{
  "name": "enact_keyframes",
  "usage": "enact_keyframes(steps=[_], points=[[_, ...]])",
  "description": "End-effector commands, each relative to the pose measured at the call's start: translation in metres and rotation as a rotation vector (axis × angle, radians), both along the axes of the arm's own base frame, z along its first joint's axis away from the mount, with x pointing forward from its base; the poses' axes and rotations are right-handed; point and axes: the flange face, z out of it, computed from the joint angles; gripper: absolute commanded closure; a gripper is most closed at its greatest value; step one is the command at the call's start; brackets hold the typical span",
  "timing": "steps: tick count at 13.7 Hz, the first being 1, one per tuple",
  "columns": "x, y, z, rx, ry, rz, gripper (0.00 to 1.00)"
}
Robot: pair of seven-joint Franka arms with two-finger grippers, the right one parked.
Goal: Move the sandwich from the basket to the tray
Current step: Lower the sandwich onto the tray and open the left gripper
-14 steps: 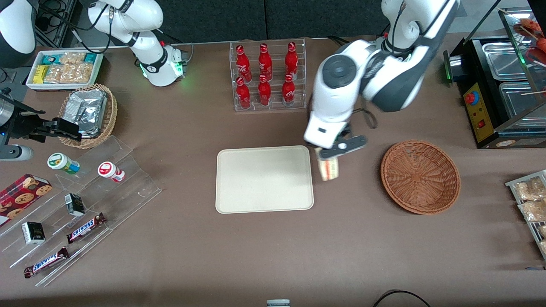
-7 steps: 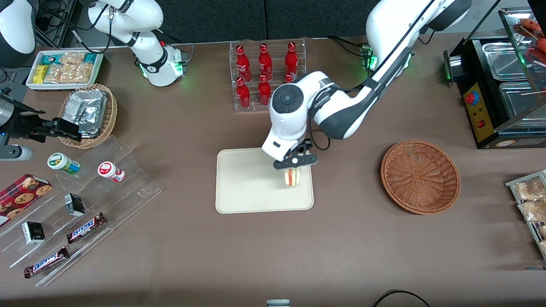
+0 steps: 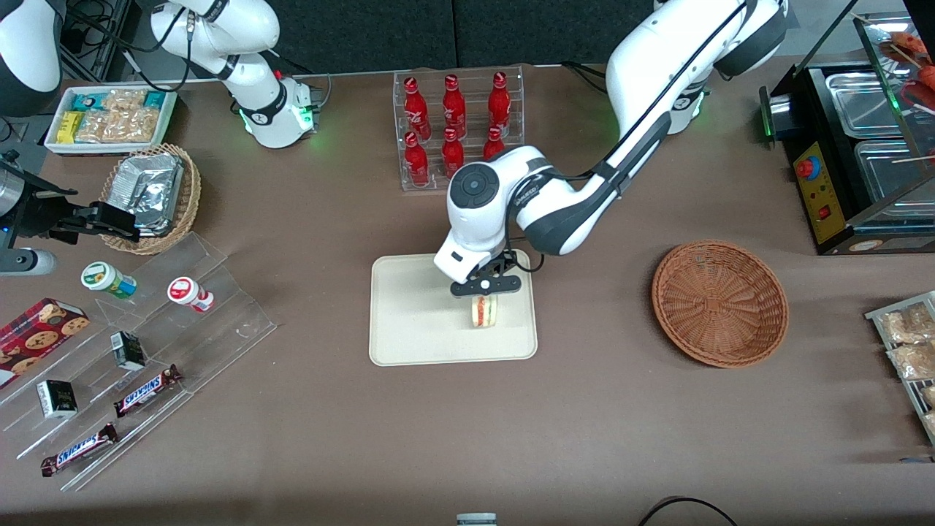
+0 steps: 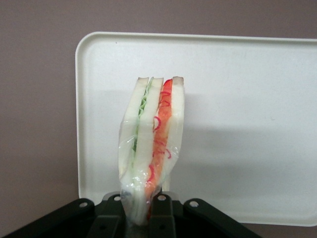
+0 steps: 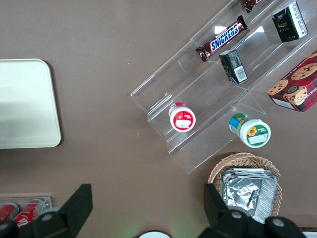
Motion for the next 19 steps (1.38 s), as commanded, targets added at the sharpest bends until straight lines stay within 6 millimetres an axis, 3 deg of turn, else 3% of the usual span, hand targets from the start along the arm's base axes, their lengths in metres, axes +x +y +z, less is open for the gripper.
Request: enact_keyframes(steps=[1, 5, 10, 13, 14, 15, 16, 18, 19], points=[[0.002, -0.010, -0.008, 0.010, -0.029, 0.036, 0.92], [0.010, -0.013, -0.023, -0.013, -0.023, 0.058, 0.92], [0.002, -0.024, -0.048, 0.024, -0.037, 0.063, 0.92], [0.001, -0.025, -0.051, 0.023, -0.034, 0.062, 0.90], [0.001, -0.025, -0.051, 0.019, -0.036, 0.062, 0.76], [0.000, -0.025, -0.052, 0.018, -0.036, 0.062, 0.71], [0.001, -0.026, -0.052, 0.017, -0.037, 0.062, 0.61], [0.001, -0.025, -0.051, 0.022, -0.040, 0.058, 0.08], [0.002, -0.024, -0.047, 0.022, -0.040, 0.062, 0.01]])
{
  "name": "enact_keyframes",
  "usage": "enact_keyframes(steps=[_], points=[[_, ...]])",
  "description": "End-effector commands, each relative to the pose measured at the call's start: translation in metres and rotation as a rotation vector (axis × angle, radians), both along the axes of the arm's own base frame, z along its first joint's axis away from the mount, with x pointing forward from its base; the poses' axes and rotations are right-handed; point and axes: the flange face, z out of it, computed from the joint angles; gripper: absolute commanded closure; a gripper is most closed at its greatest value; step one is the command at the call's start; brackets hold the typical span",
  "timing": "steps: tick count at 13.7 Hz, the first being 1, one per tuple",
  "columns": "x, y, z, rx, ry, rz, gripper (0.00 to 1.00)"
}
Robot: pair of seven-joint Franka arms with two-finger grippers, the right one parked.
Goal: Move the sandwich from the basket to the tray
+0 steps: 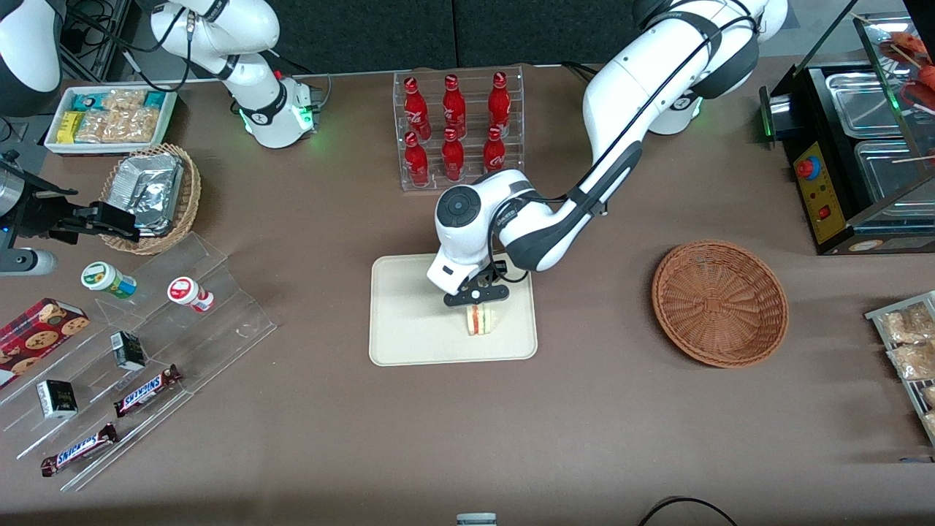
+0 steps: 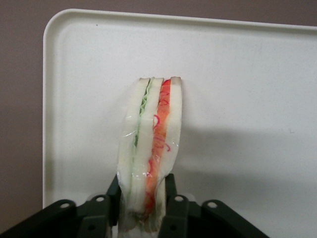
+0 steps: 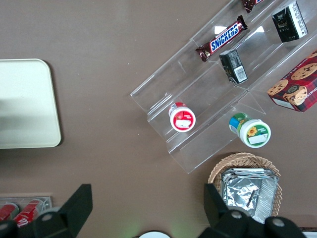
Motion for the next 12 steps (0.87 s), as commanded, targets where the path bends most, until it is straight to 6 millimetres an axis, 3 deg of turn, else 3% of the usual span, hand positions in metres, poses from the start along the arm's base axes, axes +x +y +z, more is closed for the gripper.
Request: enact_keyframes(steps=[1, 4, 7, 9, 12], points=[[0.006, -0.003, 0.017, 0.002, -0.038, 0.019, 0.01], [0.018, 0.021, 0.078, 0.043, -0.050, 0.070, 0.01], [0.021, 0.040, 0.161, -0.003, -0.081, 0.141, 0.01], [0.031, 0.070, 0.192, 0.026, -0.086, 0.202, 0.01], [0.022, 0.102, 0.251, 0.064, -0.091, 0.257, 0.01]])
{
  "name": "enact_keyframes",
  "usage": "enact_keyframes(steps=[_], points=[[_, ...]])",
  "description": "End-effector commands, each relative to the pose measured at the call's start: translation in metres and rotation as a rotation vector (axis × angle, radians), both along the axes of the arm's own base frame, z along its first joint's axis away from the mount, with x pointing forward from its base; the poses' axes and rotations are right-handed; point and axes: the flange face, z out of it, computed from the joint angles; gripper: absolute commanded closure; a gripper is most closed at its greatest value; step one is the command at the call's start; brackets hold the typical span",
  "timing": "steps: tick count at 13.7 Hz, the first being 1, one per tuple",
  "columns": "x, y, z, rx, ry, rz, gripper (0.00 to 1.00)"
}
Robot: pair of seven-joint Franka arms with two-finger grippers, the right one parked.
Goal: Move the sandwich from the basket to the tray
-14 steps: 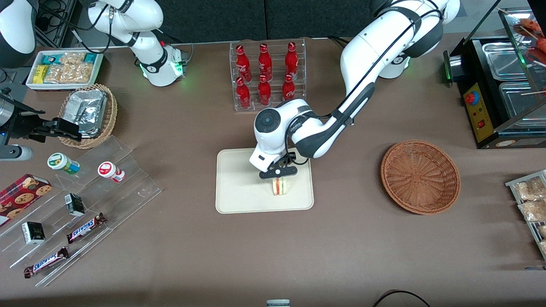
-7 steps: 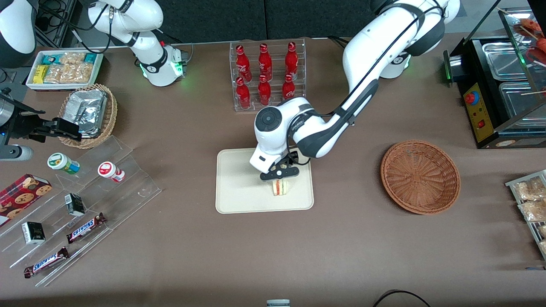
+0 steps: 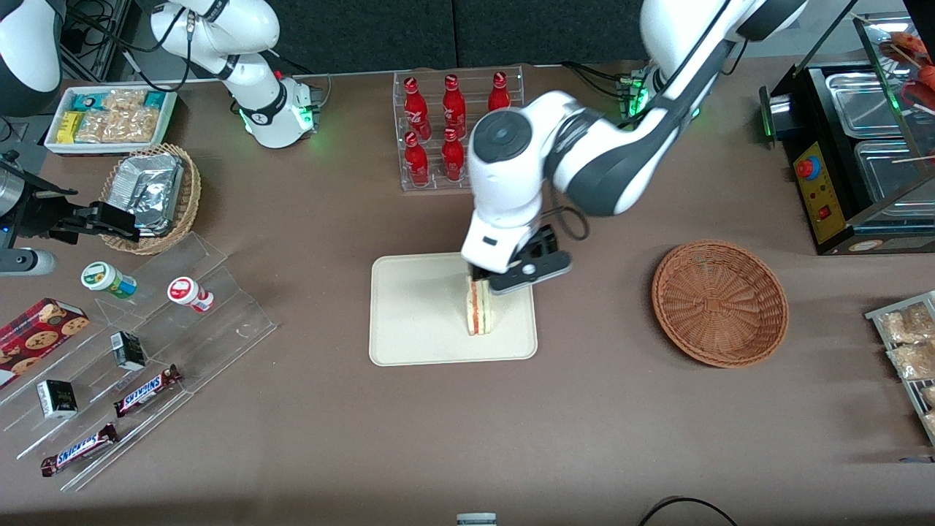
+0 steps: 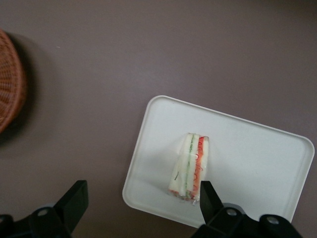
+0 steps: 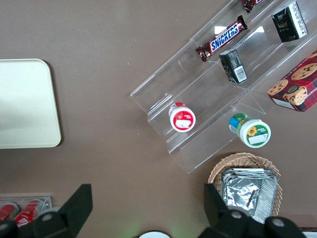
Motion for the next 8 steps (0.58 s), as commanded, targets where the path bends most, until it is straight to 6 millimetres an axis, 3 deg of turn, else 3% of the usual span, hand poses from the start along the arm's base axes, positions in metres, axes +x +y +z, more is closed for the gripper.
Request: enact_keyframes(steps=[1, 4, 7, 8], points=[[-0.007, 0.041, 0.042, 0.051, 0.016, 0.083, 0.01], [0.004, 0.093, 0.080, 0.028, 0.028, 0.160, 0.01], [0.014, 0.138, 0.100, 0.041, 0.059, 0.146, 0.01], [0.019, 0.162, 0.111, 0.029, 0.064, 0.163, 0.01]])
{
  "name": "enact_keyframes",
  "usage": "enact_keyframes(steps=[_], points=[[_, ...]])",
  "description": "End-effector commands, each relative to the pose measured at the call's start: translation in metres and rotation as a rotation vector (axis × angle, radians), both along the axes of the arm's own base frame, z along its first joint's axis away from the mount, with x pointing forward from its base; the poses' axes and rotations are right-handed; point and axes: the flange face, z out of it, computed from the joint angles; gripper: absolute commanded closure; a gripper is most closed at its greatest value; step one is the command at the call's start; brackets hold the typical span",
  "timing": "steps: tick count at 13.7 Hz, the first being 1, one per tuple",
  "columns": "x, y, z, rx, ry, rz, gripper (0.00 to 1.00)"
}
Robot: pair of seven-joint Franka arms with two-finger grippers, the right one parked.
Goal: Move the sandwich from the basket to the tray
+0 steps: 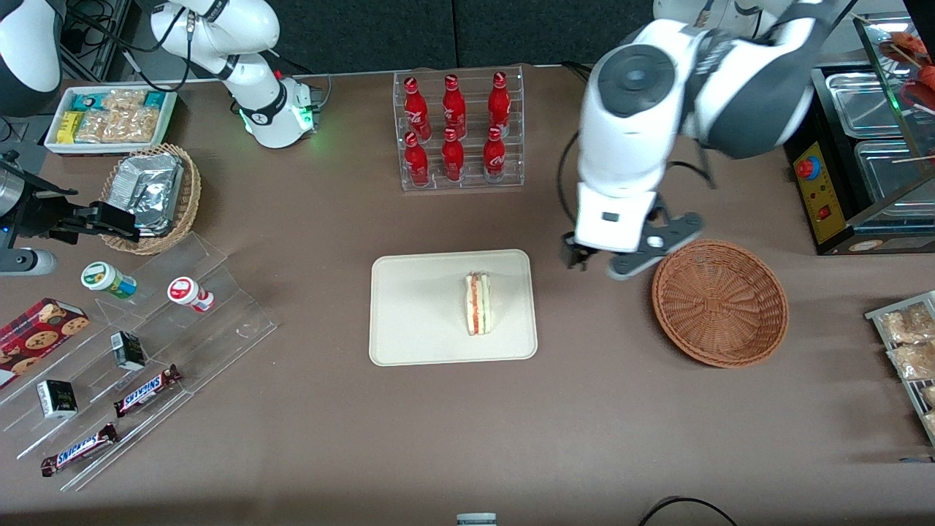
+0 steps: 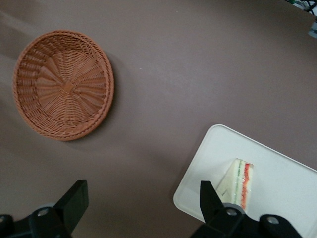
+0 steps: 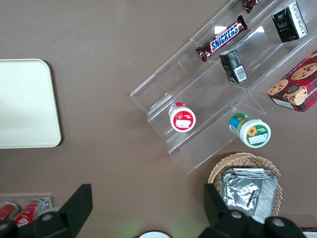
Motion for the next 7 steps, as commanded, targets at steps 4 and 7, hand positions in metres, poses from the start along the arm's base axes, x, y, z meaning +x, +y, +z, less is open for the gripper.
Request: enact_keyframes(steps=[4, 7], points=[[0.004, 0.096, 0.042, -0.025, 0.068, -0.091, 0.01], [0.007, 0.158, 0.067, -0.073, 0.070, -0.123, 0.01]])
